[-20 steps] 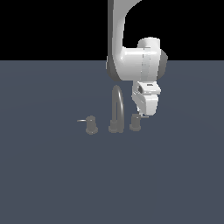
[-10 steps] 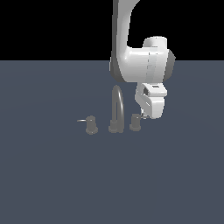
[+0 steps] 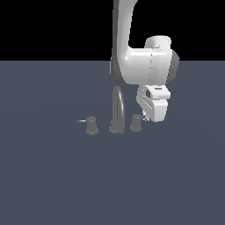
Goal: Turn on the faucet by rotating a designated handle.
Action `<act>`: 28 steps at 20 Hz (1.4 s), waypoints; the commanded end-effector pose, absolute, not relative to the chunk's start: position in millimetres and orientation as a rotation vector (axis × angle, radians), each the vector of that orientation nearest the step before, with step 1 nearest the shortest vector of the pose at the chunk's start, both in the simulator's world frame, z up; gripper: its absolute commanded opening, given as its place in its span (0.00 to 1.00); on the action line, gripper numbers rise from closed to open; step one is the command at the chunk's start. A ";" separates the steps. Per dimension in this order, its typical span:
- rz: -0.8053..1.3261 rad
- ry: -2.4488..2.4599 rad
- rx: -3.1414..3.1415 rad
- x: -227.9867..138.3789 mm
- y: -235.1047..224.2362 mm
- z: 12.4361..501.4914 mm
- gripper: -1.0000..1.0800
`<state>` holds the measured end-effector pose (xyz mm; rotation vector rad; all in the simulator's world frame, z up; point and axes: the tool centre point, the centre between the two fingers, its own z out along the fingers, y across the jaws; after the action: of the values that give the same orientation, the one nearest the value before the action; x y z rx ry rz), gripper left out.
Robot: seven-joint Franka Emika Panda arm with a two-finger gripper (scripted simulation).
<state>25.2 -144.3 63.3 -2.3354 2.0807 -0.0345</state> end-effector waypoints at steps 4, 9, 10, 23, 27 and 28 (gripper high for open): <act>-0.001 2.097 -2.338 -3.7 -144.8 63.0 0.00; -0.021 2.095 -2.332 -1.5 -140.2 62.9 0.00; -0.019 2.095 -2.333 -4.4 -137.5 62.9 0.00; -0.010 2.117 -2.323 -24.0 -111.5 62.8 0.00; -0.002 2.102 -2.335 -22.0 -82.5 63.0 0.00; 0.000 2.098 -2.338 -21.5 -75.2 63.1 0.00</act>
<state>-27.5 -121.7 63.2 -2.2808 2.1773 -0.0200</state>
